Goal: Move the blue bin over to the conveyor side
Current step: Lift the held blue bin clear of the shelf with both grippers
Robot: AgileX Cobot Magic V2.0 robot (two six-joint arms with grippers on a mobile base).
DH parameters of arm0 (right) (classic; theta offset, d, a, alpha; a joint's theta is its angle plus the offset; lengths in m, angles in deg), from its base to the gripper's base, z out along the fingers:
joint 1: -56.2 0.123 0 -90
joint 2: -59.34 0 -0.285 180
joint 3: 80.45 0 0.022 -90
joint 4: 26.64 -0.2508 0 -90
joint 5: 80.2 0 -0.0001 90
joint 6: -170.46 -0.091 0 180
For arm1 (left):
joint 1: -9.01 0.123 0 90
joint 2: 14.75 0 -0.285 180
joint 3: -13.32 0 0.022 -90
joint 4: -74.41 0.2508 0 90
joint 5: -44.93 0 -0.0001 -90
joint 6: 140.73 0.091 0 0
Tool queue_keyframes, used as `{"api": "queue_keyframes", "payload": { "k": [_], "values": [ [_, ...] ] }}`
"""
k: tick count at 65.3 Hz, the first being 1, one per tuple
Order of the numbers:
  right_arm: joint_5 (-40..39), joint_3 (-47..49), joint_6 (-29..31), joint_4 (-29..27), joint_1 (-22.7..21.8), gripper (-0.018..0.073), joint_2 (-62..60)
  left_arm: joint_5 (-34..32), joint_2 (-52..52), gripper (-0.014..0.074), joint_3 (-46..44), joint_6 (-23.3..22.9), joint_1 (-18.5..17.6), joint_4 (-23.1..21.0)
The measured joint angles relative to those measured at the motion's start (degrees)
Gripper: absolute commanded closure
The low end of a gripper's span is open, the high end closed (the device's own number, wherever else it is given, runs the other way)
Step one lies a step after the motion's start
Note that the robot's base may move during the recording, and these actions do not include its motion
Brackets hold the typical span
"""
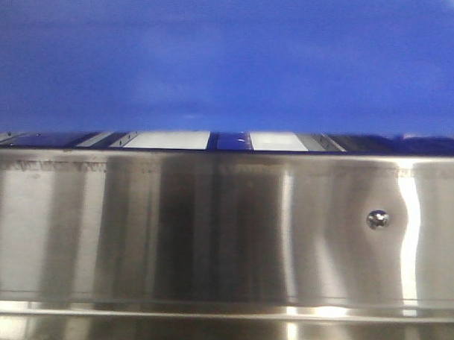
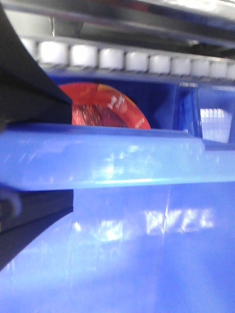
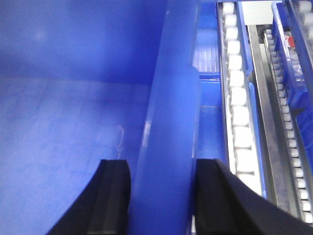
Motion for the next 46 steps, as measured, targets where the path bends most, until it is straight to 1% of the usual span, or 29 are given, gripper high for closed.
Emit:
{"api": "queue_keyframes", "payload": {
  "k": [14,29,46],
  "values": [
    [0.28,-1.54,0.26,-0.62,0.11,0.0633,-3.04,0.0,6.25,0.0596,5.45,0.64,0.0,-1.05],
    [0.5,-1.8,0.36,-0.85,0.11,0.0633,-3.31,0.0,9.33,0.0596,5.97,0.64,0.0,-1.05],
    [0.5,-1.8,0.36,-0.85,0.11,0.0633,-3.4,0.0,9.65,0.0596,5.97,0.64,0.0,-1.18]
  ]
}}
